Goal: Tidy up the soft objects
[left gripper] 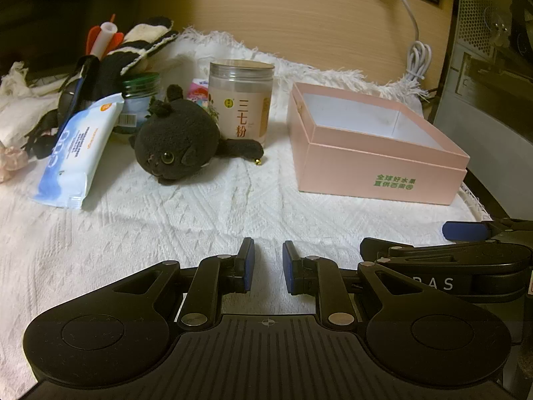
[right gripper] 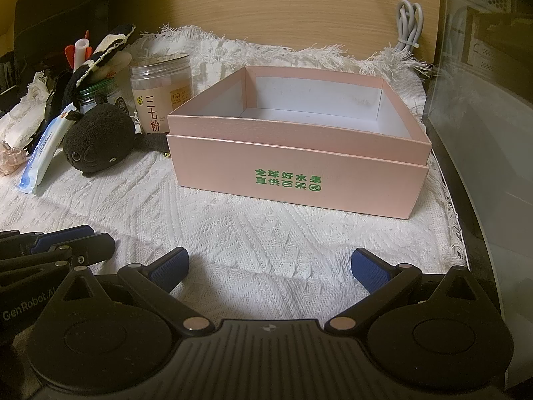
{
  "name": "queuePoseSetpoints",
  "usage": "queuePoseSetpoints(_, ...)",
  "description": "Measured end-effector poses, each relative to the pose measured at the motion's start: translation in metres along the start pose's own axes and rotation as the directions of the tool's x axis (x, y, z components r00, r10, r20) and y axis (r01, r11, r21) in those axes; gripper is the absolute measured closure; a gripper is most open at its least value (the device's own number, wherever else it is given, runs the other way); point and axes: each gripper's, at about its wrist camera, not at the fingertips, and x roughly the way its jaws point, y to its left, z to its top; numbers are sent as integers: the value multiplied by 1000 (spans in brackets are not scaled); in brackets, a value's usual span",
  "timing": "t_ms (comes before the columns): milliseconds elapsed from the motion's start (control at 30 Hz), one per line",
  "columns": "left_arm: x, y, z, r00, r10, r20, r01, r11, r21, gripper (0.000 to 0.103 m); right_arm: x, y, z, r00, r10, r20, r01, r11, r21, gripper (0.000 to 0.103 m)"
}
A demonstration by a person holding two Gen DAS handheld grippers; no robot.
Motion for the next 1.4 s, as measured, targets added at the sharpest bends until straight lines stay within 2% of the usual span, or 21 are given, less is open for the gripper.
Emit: queuePoseSetpoints(1400,0,-1,0,1000,10,1,-10,1000,13,83,0,2,0,1000,-1,0,1,1000,-1,0)
